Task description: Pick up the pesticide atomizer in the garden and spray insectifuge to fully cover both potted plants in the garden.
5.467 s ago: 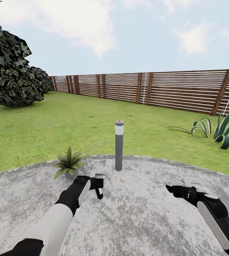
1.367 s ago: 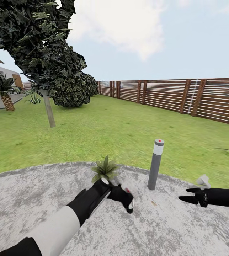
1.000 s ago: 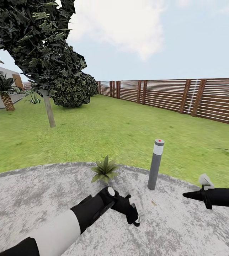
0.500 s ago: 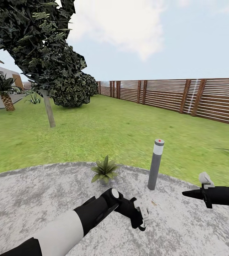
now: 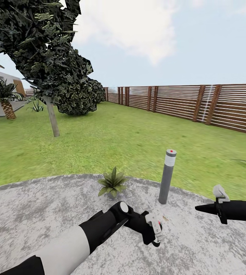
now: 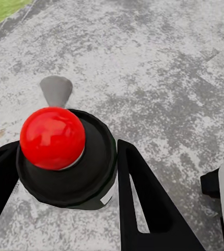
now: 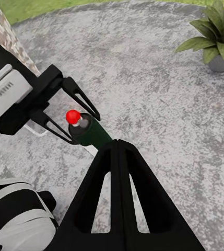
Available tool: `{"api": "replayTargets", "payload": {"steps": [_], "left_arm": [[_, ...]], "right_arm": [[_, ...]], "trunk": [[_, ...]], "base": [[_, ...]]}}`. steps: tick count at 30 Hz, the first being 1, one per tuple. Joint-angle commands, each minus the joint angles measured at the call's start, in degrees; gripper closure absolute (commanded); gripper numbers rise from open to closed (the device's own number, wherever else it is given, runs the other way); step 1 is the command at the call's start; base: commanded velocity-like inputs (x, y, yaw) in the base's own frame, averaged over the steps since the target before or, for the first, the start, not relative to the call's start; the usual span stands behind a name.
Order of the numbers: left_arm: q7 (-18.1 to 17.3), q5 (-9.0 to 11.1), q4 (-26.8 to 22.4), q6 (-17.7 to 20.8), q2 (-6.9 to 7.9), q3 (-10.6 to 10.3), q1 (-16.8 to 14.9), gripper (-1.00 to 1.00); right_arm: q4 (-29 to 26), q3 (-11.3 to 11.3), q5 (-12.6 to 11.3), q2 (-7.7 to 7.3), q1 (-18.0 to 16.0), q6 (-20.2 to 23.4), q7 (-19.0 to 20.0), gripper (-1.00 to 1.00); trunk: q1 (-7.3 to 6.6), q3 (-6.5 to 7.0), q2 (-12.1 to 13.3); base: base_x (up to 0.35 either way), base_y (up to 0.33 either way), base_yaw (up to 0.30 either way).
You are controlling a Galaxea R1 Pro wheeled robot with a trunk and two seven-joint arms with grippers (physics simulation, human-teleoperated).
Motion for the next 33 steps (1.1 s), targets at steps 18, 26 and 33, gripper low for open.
{"api": "replayTargets", "payload": {"steps": [18,26,33], "left_arm": [[-0.22,-0.25,0.02,8.63,1.26,0.60,-0.72,1.00],[-0.23,-0.25,0.02,8.81,2.80,0.87,-0.79,1.00],[-0.16,-0.25,0.12,8.76,2.89,0.79,-0.76,1.00]], "right_arm": [[4.67,0.06,10.77,6.05,-8.19,0.64,-20.94,1.00],[5.28,0.17,10.83,15.69,-13.24,0.75,-28.07,1.00],[5.04,0.34,10.95,16.76,-13.41,0.89,-19.91,1.00]], "trunk": [[0.00,-0.06,-0.03],[0.00,-0.06,-0.03],[0.00,-0.06,-0.03]], "base": [[0.000,0.000,0.000],[0.000,0.000,0.000],[0.000,0.000,0.000]]}}
